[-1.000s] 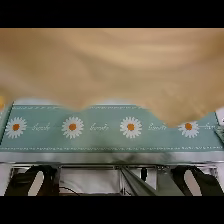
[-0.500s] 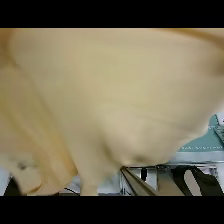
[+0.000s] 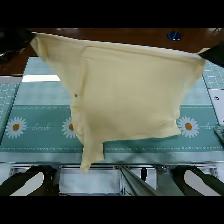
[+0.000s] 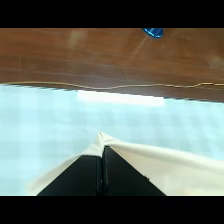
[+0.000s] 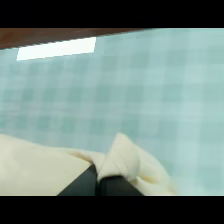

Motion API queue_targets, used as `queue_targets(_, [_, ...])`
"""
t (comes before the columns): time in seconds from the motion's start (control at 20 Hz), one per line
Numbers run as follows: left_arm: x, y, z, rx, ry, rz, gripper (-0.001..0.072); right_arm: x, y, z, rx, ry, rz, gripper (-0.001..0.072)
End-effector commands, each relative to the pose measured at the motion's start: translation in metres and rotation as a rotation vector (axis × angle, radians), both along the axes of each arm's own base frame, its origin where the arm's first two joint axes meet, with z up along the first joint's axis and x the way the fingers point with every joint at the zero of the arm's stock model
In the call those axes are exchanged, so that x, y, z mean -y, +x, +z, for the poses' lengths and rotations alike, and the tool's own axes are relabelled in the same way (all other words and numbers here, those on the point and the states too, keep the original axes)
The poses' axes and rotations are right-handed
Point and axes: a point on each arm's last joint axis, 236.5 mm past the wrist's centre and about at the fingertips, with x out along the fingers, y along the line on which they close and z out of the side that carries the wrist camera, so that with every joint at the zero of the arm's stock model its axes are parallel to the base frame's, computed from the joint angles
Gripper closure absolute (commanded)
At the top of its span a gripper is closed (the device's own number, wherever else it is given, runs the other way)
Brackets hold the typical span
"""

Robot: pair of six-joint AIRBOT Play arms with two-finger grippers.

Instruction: Fold the shirts.

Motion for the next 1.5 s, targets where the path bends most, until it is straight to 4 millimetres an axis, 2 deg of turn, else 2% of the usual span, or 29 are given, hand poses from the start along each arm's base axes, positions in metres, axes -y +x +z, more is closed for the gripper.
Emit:
queue_targets(0.0, [0.019, 0.058, -0.059, -0.086, -0.079, -0.005, 0.0685, 0.020, 0.072, -0.074, -0.105, 0.089, -0.031, 0.0691])
queue_targets(0.15, [0.044, 0.077, -0.109, -0.185, -0.139, -0.035, 0.0685, 0.021, 0.123, -0.109, -0.153, 0.218, -0.046, 0.0691])
queue_targets(0.3, [0.071, 0.075, -0.155, -0.295, -0.159, -0.085, 0.0673, 0.022, 0.151, -0.137, -0.192, 0.338, -0.098, 0.0679])
queue_targets(0.35, [0.077, 0.071, -0.165, -0.323, -0.158, -0.103, 0.0564, 0.021, 0.157, -0.144, -0.196, 0.369, -0.112, 0.0513])
queue_targets(0.4, [0.082, 0.067, -0.173, -0.352, -0.156, -0.122, 0.0276, 0.021, 0.160, -0.148, -0.199, 0.392, -0.120, 0.0283])
queue_targets(0.45, [0.084, 0.061, -0.178, -0.382, -0.157, -0.139, 0.0199, 0.024, 0.160, -0.149, -0.200, 0.406, -0.124, 0.0290])
queue_targets(0.5, [0.080, 0.053, -0.181, -0.415, -0.137, -0.162, 0.0199, 0.028, 0.157, -0.147, -0.205, 0.412, -0.122, 0.0290])
queue_targets(0.6, [0.050, 0.023, -0.190, -0.553, -0.090, -0.193, 0.0199, 0.043, 0.138, -0.140, -0.241, 0.423, -0.104, 0.0291])
queue_targets(0.7, [0.012, -0.022, -0.202, -0.749, -0.076, -0.186, 0.0200, 0.068, 0.103, -0.139, -0.309, 0.397, -0.060, 0.0292])
queue_targets(0.8, [-0.022, -0.065, -0.209, -0.878, -0.042, -0.149, 0.0199, 0.089, 0.063, -0.151, -0.410, 0.310, -0.026, 0.0292])
queue_targets(0.85, [-0.032, -0.082, -0.212, -0.901, -0.028, -0.124, 0.0199, 0.101, 0.041, -0.159, -0.470, 0.262, -0.043, 0.0292])
queue_targets(0.95, [-0.041, -0.116, -0.223, -0.902, -0.031, -0.065, 0.0199, 0.110, 0.019, -0.167, -0.490, 0.261, -0.121, 0.0292])
queue_targets(1.05, [-0.034, -0.153, -0.242, -0.894, -0.061, -0.015, 0.0199, 0.105, -0.001, -0.177, -0.481, 0.261, -0.175, 0.0292])
queue_targets(1.2, [0.005, -0.202, -0.271, -0.893, -0.244, 0.025, 0.0200, 0.083, -0.039, -0.198, -0.483, 0.261, -0.214, 0.0292])
queue_targets(1.35, [0.041, -0.221, -0.284, -0.871, -0.461, 0.039, 0.0200, 0.061, -0.077, -0.216, -0.507, 0.255, -0.207, 0.0293])
queue_targets(1.45, [0.065, -0.227, -0.288, -0.869, -0.544, 0.009, 0.0200, 0.051, -0.093, -0.223, -0.515, 0.257, -0.208, 0.0293])
